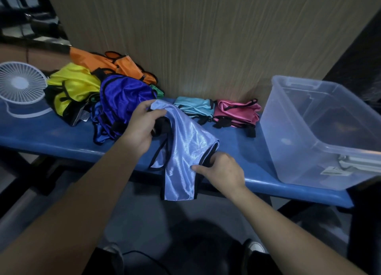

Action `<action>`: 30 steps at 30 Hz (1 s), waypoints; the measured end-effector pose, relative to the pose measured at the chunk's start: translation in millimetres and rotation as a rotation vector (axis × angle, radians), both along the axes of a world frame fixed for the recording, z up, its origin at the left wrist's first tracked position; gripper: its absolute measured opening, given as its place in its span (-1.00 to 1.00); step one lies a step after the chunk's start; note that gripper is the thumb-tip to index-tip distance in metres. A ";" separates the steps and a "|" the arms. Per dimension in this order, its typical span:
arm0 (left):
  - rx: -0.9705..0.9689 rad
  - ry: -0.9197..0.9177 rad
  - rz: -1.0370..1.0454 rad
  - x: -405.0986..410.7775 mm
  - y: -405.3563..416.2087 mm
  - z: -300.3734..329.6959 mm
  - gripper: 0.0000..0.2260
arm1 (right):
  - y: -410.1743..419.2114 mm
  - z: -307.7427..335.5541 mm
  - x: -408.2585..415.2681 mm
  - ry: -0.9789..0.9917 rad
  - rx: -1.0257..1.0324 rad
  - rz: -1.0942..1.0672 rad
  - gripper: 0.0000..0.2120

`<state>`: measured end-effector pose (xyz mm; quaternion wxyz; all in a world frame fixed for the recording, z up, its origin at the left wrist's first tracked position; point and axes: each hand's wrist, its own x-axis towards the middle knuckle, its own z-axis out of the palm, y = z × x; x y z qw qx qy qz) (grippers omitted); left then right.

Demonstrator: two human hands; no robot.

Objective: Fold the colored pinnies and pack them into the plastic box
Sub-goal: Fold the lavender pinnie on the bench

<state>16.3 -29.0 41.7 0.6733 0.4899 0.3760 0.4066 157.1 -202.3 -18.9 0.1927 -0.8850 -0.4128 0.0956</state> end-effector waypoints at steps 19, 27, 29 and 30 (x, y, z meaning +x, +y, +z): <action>0.598 0.851 0.044 -5.3 -6.5 -24.6 -0.48 | 2.1 40.6 4.5 0.908 0.593 -0.177 -0.82; 0.962 0.283 -0.215 8.7 -57.0 8.8 -0.86 | 5.4 56.3 17.4 1.429 0.908 -0.206 -0.63; 0.876 0.176 -0.529 7.9 -69.1 17.3 -0.74 | 6.1 59.1 21.3 1.467 0.975 -0.224 -0.47; 0.869 0.189 -0.613 8.2 -72.5 16.9 -0.66 | 5.3 60.7 22.4 1.477 0.995 -0.206 -0.48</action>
